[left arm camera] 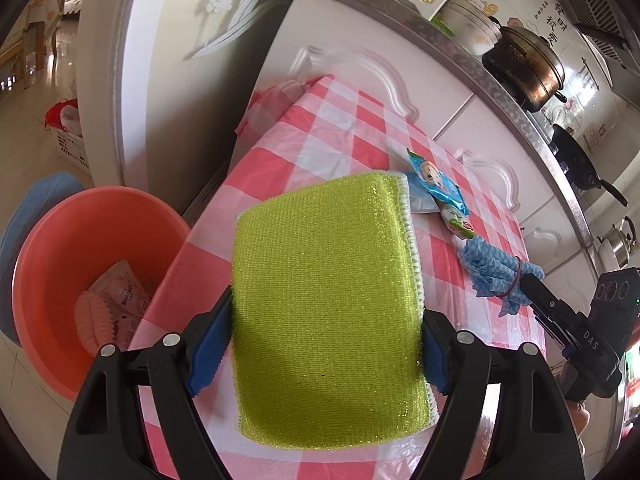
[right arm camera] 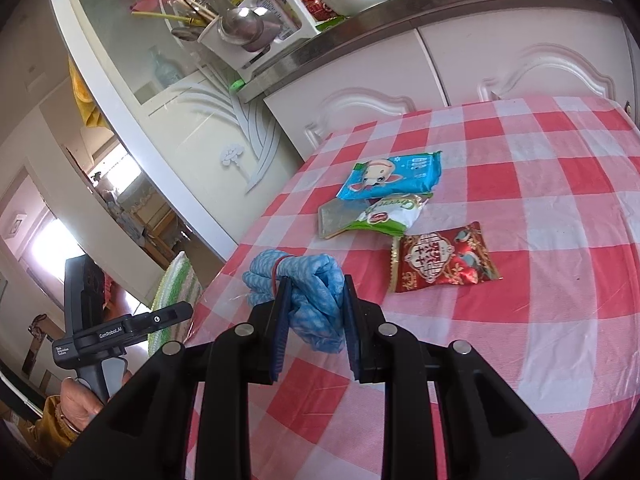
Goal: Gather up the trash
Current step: 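Carry the sponge and blue rag over the orange bucket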
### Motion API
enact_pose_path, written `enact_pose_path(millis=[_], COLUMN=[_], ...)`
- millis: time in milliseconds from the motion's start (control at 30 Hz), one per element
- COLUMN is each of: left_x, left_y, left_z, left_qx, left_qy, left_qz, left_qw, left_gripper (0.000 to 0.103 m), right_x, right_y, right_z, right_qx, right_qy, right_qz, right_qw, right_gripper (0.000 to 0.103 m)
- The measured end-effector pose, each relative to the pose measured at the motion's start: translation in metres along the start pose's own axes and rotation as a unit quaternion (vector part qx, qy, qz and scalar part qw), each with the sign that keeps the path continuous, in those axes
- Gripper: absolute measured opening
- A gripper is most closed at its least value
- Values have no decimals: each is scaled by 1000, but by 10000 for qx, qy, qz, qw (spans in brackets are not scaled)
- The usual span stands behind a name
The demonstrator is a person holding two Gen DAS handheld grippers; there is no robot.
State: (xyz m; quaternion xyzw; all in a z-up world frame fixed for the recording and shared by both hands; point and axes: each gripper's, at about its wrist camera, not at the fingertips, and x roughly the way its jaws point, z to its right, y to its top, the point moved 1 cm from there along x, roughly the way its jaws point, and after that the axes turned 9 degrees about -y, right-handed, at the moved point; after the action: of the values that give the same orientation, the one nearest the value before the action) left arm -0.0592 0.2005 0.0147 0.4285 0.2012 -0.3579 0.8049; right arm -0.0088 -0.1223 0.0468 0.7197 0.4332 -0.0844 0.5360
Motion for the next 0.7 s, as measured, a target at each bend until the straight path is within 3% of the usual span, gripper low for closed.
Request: enact_pose_path(millis=[333,700], left_x=[-16,-55], left_y=[6,18], left_z=[-36,-83], left_qx=[-232,-497], left_qy=[39,357], left_qz=[219,768], left_qw=[9995,9952], left_gripper=[79,79], right_x=[20,36], right_y=[1,12], right_z=[-49,-113], right_qx=[-482,-1079], right_qy=[-141,54], right_qz=[-168,-225], right_qw=[9986,9939], right_gripper=[26,26])
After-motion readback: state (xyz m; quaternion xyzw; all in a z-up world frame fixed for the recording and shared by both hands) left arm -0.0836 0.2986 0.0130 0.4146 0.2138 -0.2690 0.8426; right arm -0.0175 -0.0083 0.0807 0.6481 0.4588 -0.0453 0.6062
